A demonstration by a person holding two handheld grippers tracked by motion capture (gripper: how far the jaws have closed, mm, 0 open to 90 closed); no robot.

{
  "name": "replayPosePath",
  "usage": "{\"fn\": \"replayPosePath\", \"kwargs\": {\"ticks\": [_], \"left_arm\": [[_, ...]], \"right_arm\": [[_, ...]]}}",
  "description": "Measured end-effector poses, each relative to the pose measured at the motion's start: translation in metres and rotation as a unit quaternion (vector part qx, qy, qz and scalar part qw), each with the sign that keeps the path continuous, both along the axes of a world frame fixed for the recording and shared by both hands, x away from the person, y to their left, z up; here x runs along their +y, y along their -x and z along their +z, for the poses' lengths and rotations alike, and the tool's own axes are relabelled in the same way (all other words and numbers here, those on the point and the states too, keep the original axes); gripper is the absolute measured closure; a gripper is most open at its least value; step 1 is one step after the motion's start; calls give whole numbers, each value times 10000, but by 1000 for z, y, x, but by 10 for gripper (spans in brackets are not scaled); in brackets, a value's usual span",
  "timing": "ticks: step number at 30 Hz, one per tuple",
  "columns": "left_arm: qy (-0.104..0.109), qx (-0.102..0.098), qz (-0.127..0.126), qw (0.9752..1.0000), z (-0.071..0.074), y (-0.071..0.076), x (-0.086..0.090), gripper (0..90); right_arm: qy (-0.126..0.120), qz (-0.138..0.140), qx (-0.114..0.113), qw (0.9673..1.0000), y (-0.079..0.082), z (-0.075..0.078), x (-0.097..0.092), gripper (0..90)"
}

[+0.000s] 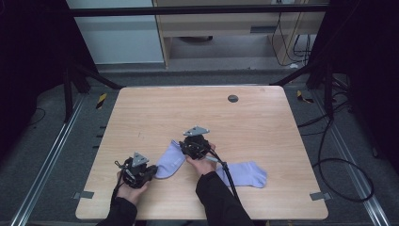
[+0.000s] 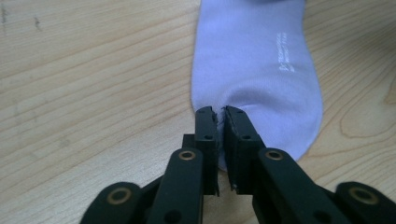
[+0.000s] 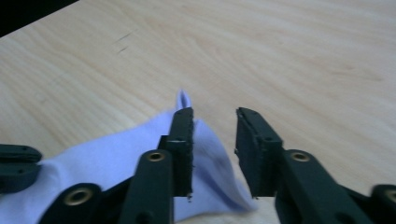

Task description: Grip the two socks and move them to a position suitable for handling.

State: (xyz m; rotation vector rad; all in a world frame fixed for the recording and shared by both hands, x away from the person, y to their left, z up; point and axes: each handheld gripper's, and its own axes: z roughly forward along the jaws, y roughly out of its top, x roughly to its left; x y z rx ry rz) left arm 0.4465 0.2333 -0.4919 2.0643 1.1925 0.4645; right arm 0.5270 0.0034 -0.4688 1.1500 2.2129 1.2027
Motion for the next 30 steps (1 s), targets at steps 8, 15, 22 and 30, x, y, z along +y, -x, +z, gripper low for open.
{"fn": "replayPosePath", "kwargs": {"ticks": [8, 15, 22, 30], "left_arm": [[113, -4, 215, 9997, 6, 7, 3, 723], [78, 117, 256, 9996, 1, 7, -1, 697], [-12, 252, 228, 9994, -2, 6, -4, 780], [158, 295, 199, 9992, 1, 4, -2, 873]], "right_arm": [[183, -90, 103, 9997, -9, -1, -22, 647], [270, -39, 335, 9991, -15, -19, -19, 692], [407, -88, 451, 9981, -20, -30, -16, 761], [372, 6, 640, 9973, -17, -28, -14, 887]]}}
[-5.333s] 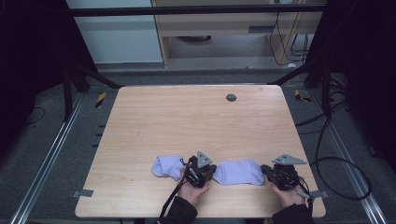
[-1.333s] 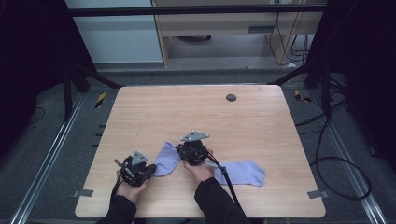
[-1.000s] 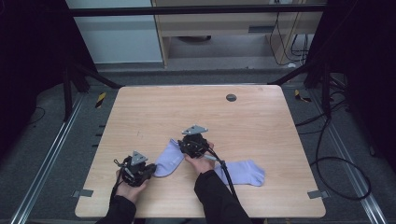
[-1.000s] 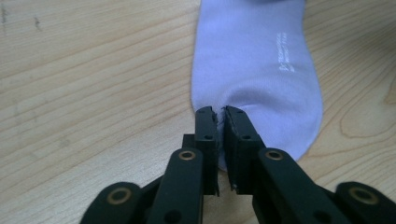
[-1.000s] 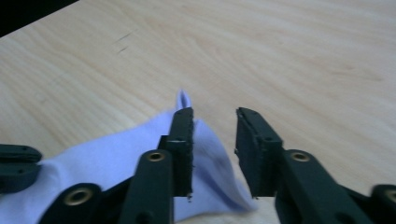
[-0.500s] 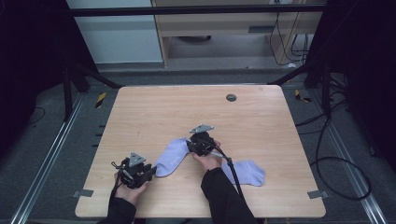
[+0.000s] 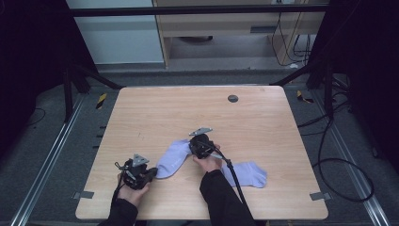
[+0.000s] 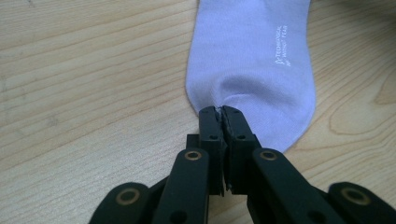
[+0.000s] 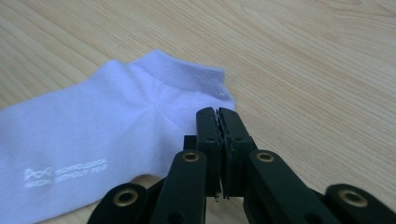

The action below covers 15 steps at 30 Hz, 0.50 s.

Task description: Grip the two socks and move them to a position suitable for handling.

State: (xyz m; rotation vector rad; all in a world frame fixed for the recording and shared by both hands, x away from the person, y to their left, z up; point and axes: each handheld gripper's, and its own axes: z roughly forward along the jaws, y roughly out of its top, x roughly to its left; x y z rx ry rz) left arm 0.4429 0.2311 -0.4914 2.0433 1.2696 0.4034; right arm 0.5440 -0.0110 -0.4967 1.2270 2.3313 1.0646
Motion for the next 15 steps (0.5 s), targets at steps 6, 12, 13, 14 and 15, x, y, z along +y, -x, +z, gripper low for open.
{"fn": "replayPosePath", "kwargs": {"ticks": [6, 12, 13, 14, 15], "left_arm": [[34, -277, 99, 9996, 13, -1, 13, 876], [-225, -349, 274, 9988, 18, -5, 36, 875], [-258, -334, 310, 9986, 18, -6, 39, 875], [-305, -308, 331, 9985, 17, -7, 41, 875], [-305, -308, 331, 9985, 17, -7, 41, 875]], "right_arm": [[-384, 187, -179, 9989, 21, 17, -4, 887], [-494, 480, -298, 9972, 63, 23, 1, 885], [-499, 502, -273, 9971, 70, 21, 3, 884], [-483, 543, -234, 9971, 75, 18, 4, 883], [-455, 550, -189, 9973, 79, 16, 6, 881]]}}
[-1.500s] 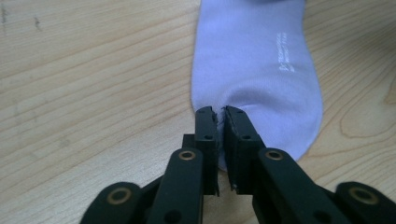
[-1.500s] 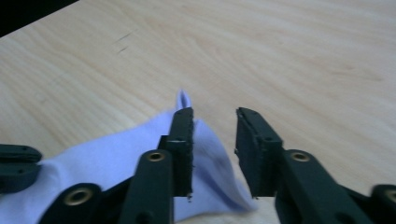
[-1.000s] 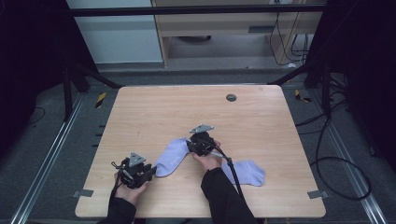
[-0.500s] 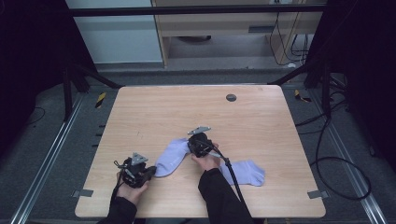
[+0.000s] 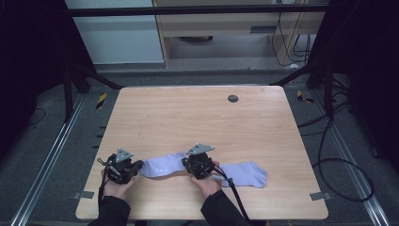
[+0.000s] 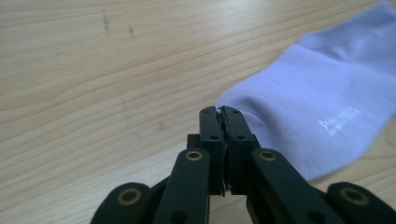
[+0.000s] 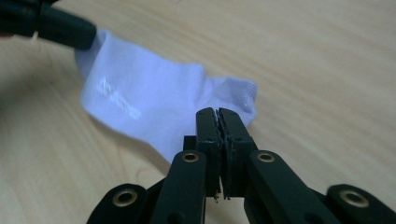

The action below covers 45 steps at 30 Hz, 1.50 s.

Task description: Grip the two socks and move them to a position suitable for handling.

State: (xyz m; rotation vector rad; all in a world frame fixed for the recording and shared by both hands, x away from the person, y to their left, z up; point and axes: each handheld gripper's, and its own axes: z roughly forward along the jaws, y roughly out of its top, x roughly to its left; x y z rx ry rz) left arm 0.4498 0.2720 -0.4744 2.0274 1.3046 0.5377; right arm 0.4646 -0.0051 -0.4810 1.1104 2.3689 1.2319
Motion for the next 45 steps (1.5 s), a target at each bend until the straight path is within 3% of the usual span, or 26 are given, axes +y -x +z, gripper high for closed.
{"fn": "replayPosePath", "kwargs": {"ticks": [4, 7, 10, 11, 16, 18, 23, 25, 27, 28, 31, 32, 36, 37, 38, 40, 42, 45], "left_arm": [[-133, 69, 41, 9999, -5, -4, 3, 865], [-189, 70, 49, 9998, -7, -5, 3, 796], [-20, 25, 140, 9999, -5, -4, 5, 759], [91, -78, 205, 9997, -2, -3, 7, 749], [278, -248, 219, 9991, 8, 2, 6, 698], [437, -384, 153, 9982, 15, 5, 2, 673], [625, -420, 9, 9972, 24, 10, -8, 613], [699, -448, -110, 9965, 28, 12, -16, 597], [717, -482, -192, 9961, 31, 14, -22, 582], [732, -492, -305, 9956, 33, 16, -30, 573], [722, -497, -388, 9954, 35, 16, -39, 553], [705, -510, -461, 9951, 36, 16, -47, 548], [677, -493, -606, 9946, 34, 15, -62, 531], [622, -480, -706, 9944, 33, 15, -73, 526], [622, -480, -706, 9944, 33, 15, -73, 523], [595, -467, -821, 9938, 33, 15, -83, 520], [616, -465, -899, 9930, 33, 14, -93, 516], [638, -456, -1139, 9904, 34, 12, -117, 514]], "right_arm": [[47, 36, 208, 9998, 11, -11, 5, 868], [79, -4, 247, 9997, 12, -17, 4, 811], [-9, -35, 187, 9998, 13, -16, 0, 787], [-59, -39, 98, 9999, 13, -11, -5, 767], [-166, -59, -34, 9998, 13, 1, -20, 719], [-265, -110, -86, 9996, 12, 14, -33, 665], [-300, -193, -237, 9991, 11, 29, -57, 581], [-348, -240, -306, 9986, 13, 35, -78, 529], [-364, -266, -346, 9984, 14, 36, -86, 511], [-381, -332, -358, 9981, 17, 36, -102, 476], [-342, -373, -378, 9980, 21, 34, -117, 441], [-252, -409, -405, 9980, 25, 32, -132, 416], [-253, -596, -440, 9969, 33, 28, -163, 391], [-222, -657, -438, 9966, 35, 28, -170, 383], [-222, -657, -438, 9966, 35, 28, -170, 383], [-181, -805, -517, 9953, 41, 29, -190, 369], [-167, -834, -547, 9949, 42, 30, -196, 369], [-127, -1039, -563, 9929, 47, 28, -217, 378]]}}
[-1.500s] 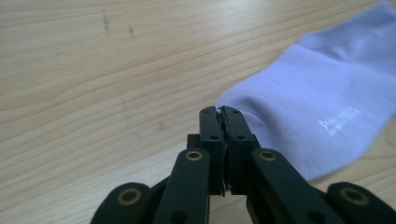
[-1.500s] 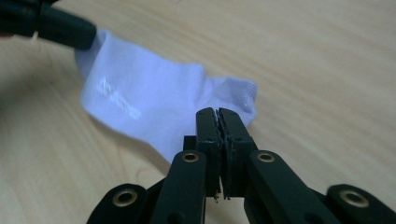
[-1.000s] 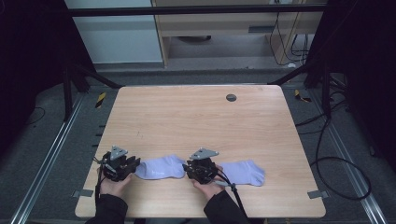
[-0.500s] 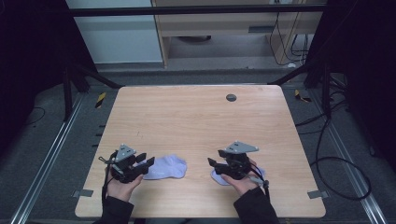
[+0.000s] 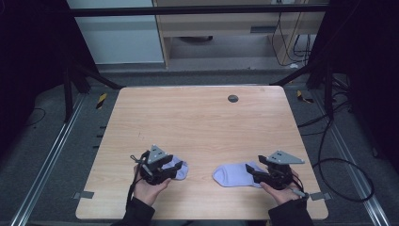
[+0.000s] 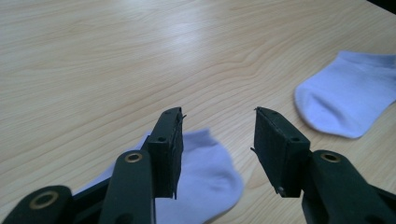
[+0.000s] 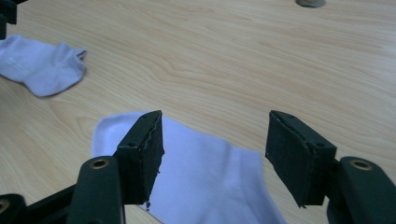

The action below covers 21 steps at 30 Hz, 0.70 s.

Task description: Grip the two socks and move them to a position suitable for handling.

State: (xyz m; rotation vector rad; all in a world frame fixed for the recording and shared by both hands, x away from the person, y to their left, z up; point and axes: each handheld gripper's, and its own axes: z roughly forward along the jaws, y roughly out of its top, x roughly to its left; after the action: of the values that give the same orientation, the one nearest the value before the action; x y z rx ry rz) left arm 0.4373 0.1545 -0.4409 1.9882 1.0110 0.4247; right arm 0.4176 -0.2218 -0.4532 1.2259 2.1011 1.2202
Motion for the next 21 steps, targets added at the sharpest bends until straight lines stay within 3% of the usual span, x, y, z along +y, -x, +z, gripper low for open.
{"fn": "replayPosePath", "kwargs": {"ticks": [9, 21], "left_arm": [[-8, 63, -306, 9995, -5, -5, -45, 518], [-37, 177, -532, 9984, -22, -8, -79, 531]], "right_arm": [[167, -318, 166, 9992, 2, -16, -27, 444], [316, -408, 352, 9980, -4, -30, -31, 469]]}}
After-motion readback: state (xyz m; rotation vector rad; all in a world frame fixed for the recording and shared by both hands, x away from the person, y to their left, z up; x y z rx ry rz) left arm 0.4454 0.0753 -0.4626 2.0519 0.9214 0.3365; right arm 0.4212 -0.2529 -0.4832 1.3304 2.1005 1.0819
